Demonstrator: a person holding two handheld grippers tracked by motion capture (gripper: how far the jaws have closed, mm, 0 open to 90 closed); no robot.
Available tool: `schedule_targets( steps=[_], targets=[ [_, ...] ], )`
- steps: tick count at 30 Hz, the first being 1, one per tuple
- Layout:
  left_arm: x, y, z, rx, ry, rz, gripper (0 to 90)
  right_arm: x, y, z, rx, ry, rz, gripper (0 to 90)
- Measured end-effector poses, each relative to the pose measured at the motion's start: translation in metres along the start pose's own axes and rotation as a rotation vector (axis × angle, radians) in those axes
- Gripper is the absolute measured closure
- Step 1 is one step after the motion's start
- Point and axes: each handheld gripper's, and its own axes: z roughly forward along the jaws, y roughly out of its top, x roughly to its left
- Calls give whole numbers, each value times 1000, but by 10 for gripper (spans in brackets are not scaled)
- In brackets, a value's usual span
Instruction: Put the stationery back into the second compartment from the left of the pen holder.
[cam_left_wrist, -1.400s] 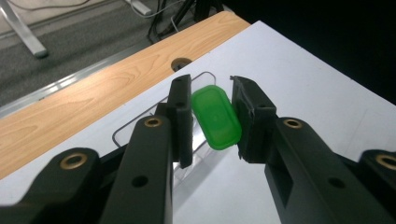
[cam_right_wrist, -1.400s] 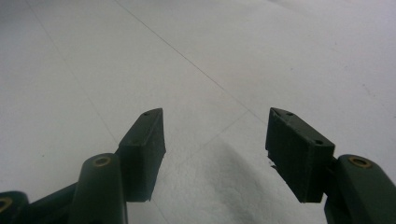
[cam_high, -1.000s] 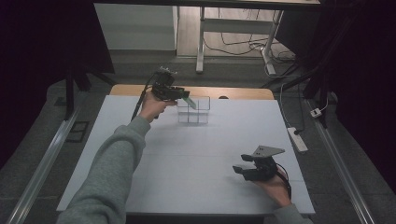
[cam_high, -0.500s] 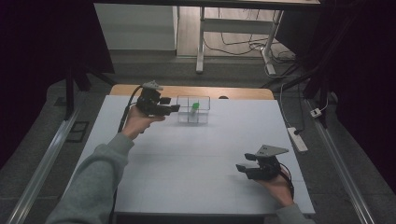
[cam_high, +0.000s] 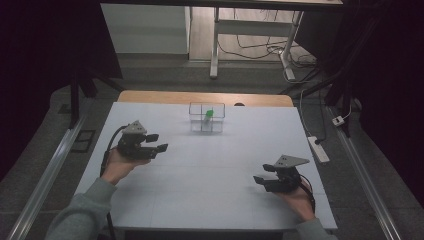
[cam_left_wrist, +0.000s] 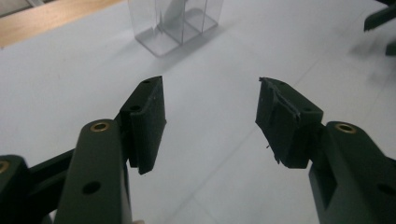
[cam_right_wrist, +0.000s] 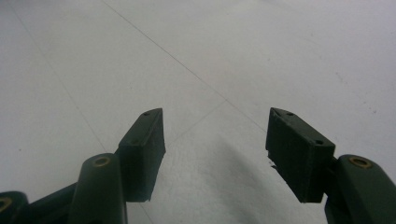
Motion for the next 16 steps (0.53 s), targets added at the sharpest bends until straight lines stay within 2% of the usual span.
schedule_targets(
  steps=[6,11,16],
  targets=[
    [-10,-29,-14,-5,-11,-14,421,-1,0,-1,-2,-7,2,369],
    [-13,-47,-16,-5,-15,-31,418,-2,0,-2,-7,-11,5,369],
    [-13,-53,-15,12,-19,-38,410,-2,1,-3,-14,-12,1,369]
  ],
)
